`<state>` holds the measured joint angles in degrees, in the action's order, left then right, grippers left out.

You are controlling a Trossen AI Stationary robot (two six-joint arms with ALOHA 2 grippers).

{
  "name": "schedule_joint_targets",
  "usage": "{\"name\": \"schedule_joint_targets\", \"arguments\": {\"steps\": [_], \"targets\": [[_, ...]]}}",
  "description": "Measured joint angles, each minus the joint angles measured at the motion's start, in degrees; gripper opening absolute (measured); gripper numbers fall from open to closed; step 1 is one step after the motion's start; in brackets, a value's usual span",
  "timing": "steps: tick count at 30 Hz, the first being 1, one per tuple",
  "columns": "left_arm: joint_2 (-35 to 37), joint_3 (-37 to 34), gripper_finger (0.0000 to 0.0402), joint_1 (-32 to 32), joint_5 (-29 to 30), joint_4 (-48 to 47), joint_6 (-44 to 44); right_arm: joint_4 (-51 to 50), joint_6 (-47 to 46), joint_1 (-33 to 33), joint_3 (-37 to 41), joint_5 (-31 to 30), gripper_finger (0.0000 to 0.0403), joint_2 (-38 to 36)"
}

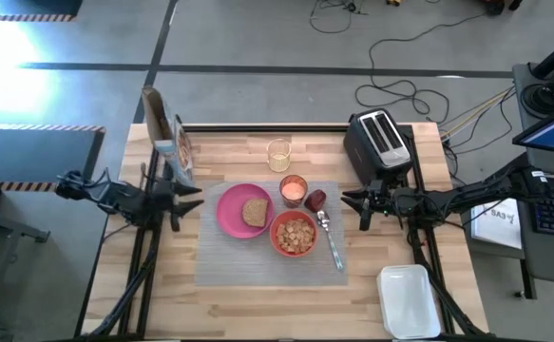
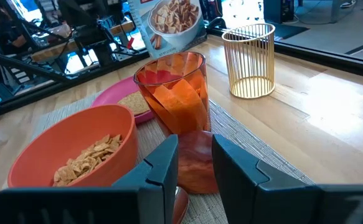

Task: Arrange a breakfast setting
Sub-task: Return to Home Position

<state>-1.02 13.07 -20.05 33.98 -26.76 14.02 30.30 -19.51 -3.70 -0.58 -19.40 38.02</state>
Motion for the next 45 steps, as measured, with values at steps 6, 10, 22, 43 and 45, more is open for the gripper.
{"name": "schedule_joint_targets", "arguments": {"steps": [6, 10, 22, 43, 45], "targets": [[-0.13, -3.74, 0.0155, 0.01, -0.03, 0.78, 3.32, 0.00, 0.00, -0.02, 0.02, 0.02, 0.0086, 0.00], [-0.15, -4.01, 0.0155, 0.02, -0.24, 0.49, 3.61, 0.00, 0.00, 0.00, 0.02, 0.00, 0.0086, 0.00], [-0.13, -3.70, 0.0155, 0.02, -0.27, 0.60, 3.63, 0.00, 0.00, -0.02, 0.02, 0.00, 0.0086, 0.00], [-0.13, -3.70, 0.0155, 0.01, -0.31, 0.45, 3.63, 0.00, 0.00, -0.01, 0.02, 0.01, 0.0086, 0.00], [-0.13, -3.70, 0.0155, 0.00, -0.31, 0.47, 3.64, 0.00, 0.00, 0.00, 0.02, 0.02, 0.0086, 0.00]]}}
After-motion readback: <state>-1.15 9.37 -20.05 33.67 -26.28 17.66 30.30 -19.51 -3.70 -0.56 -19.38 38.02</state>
